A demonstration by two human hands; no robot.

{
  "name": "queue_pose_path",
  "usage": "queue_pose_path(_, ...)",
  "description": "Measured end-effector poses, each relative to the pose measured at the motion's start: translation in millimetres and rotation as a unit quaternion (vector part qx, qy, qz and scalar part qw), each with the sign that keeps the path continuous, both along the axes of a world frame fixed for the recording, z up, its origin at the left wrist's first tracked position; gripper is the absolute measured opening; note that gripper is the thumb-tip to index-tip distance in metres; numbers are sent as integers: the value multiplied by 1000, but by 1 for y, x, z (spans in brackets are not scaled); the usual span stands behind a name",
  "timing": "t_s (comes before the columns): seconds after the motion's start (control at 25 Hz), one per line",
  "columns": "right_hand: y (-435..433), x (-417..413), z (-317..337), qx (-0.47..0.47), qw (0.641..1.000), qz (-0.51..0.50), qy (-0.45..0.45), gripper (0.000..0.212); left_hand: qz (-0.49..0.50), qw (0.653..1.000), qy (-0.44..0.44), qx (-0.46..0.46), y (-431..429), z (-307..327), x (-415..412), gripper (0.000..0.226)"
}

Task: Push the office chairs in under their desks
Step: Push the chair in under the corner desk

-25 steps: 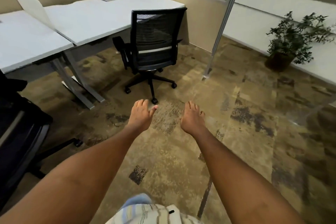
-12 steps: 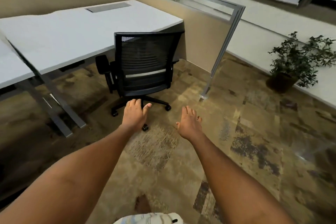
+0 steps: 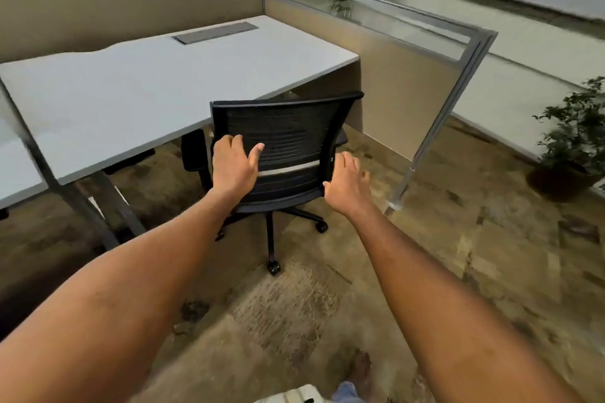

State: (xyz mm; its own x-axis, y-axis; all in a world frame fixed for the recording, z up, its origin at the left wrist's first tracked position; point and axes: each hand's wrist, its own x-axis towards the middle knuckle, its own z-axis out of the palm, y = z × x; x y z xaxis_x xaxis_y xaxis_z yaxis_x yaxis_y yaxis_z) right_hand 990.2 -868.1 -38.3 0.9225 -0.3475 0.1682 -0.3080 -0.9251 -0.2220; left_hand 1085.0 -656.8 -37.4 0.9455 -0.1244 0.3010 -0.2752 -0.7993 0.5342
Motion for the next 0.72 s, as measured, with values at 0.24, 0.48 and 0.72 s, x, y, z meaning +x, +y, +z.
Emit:
queue_pose_path(0.24,-55,123,17,-14,998,40,-42,65,58,997,-49,9,-45,23,91,61)
queue_pose_path(0.48,-124,216,24,-53,991,120,-32,85,37,983,-14,181,-90,25,155,86)
queue_pose_path(0.72,-165,274,13,-87,987,137,-18,46,106,955,-58,270,-108,5,175,95)
